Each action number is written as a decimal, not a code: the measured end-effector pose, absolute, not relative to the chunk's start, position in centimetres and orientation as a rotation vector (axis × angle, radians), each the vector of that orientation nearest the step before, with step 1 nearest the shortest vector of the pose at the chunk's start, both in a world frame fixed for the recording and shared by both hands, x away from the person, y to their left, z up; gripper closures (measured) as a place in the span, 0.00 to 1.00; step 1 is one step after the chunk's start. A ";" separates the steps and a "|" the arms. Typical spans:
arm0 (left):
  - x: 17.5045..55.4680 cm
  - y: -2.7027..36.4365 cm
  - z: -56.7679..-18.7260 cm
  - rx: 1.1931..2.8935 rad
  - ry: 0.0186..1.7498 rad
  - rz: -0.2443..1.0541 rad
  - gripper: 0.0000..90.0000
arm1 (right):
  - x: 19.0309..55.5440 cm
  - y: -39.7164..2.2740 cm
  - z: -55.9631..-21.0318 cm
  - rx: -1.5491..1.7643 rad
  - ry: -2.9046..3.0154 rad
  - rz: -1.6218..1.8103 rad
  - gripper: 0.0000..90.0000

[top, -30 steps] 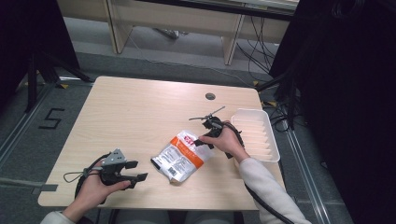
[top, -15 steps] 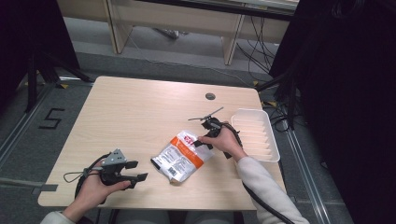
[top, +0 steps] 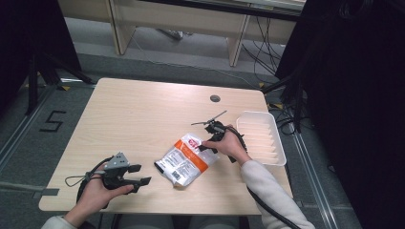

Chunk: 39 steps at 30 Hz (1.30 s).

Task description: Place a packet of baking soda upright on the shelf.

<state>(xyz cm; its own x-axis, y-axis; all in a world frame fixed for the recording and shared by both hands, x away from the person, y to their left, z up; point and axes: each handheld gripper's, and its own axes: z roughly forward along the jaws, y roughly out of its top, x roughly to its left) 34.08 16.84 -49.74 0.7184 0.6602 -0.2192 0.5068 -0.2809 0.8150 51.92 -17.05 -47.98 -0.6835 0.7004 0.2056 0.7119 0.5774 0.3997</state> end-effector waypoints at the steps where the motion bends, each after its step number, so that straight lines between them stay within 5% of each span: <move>1: 34.1 16.8 -49.7 1.947 0.896 0.198 0.38 | 51.9 -17.1 -48.0 -1.239 -2.768 -0.719 0.65; 10: 34.1 16.8 -49.8 1.936 0.910 0.187 0.38 | 51.8 -17.2 -47.2 -1.194 -2.838 -0.702 0.79; 24: 34.1 16.8 -49.8 1.952 0.891 0.197 0.38 | 51.7 -17.2 -46.0 -1.172 -2.824 -0.741 0.81; 39: 34.1 16.8 -49.8 1.959 0.887 0.195 0.38 | 52.0 -16.5 -47.4 -1.180 -2.734 -0.729 0.63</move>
<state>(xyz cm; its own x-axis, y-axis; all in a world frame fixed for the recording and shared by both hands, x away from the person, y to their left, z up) 34.11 16.79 -49.79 0.7247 0.6547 -0.2148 0.5048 -0.2922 0.8123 52.02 -16.52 -47.40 -0.7012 0.6675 0.2506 0.7036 0.5913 0.3941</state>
